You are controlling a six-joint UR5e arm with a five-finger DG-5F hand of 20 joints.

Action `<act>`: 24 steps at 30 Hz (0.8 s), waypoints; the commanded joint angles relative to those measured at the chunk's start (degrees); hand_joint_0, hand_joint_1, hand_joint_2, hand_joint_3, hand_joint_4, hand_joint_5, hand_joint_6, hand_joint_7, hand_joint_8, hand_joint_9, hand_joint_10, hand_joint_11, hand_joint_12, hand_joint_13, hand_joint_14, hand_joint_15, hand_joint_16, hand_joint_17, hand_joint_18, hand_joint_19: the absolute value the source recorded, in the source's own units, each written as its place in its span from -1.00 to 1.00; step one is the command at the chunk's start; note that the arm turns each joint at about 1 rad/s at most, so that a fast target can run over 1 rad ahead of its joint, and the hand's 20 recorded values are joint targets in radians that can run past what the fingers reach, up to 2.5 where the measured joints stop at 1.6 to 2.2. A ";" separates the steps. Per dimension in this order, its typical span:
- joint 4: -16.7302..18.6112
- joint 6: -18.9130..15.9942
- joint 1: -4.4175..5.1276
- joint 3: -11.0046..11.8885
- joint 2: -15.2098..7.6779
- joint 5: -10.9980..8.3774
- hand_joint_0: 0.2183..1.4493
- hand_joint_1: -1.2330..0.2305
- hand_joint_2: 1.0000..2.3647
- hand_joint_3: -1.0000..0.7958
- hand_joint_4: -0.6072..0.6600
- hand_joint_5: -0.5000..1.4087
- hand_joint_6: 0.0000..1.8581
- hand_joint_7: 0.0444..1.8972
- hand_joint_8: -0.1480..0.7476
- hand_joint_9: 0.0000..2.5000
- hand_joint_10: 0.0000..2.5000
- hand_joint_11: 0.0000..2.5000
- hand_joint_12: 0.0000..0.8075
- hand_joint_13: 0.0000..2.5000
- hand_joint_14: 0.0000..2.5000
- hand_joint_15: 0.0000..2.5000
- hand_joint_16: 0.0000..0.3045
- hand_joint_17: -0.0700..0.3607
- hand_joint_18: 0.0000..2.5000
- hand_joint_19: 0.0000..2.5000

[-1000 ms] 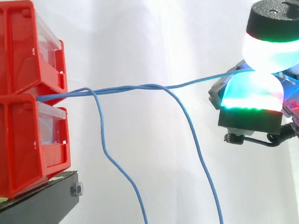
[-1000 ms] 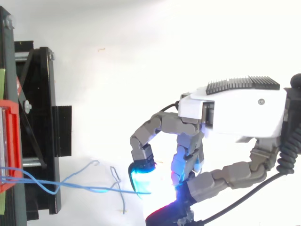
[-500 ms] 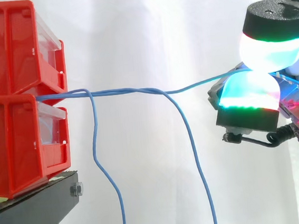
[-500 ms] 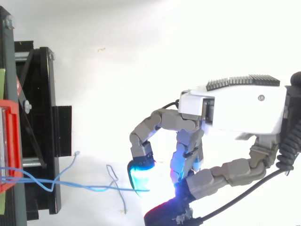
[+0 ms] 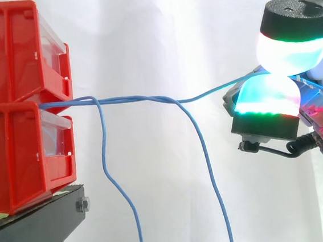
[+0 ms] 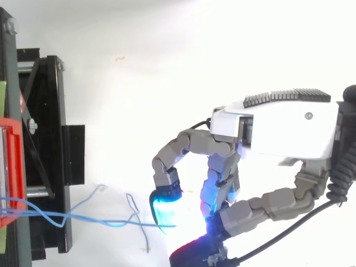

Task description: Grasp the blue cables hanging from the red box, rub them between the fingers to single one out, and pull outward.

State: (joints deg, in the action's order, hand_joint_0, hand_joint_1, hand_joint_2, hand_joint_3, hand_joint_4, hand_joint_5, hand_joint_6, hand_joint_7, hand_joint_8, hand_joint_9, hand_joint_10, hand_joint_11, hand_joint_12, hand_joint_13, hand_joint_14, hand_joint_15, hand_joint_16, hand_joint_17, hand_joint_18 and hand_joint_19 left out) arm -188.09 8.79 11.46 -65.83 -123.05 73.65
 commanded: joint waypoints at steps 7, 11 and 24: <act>0.00 0.00 -0.04 0.00 0.00 0.00 -0.38 -0.47 -0.99 -0.02 -0.06 -0.50 -0.07 0.08 0.23 0.08 -0.99 -0.60 0.05 0.04 -0.99 -0.54 -0.59 -0.03 -0.01 -0.54; 0.00 0.09 -0.04 0.00 0.00 0.00 -0.38 -0.47 -0.99 -0.02 -0.06 -0.50 -0.07 0.08 0.23 0.08 -0.99 -0.59 0.04 0.04 -0.99 -0.53 -0.59 -0.03 -0.01 -0.54; 0.00 0.00 0.05 0.00 0.00 -0.09 -0.37 -0.47 -0.99 -0.04 -0.07 -0.50 -0.06 0.05 0.18 0.07 -0.99 -0.59 -0.04 0.00 -0.99 -0.53 -0.63 -0.08 -0.06 -0.52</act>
State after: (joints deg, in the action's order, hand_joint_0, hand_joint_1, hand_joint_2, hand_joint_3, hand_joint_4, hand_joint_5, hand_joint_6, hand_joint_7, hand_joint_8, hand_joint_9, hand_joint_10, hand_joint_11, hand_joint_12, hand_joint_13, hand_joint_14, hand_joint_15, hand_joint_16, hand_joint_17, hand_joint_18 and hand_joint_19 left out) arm -188.09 8.79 11.50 -65.84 -123.05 73.59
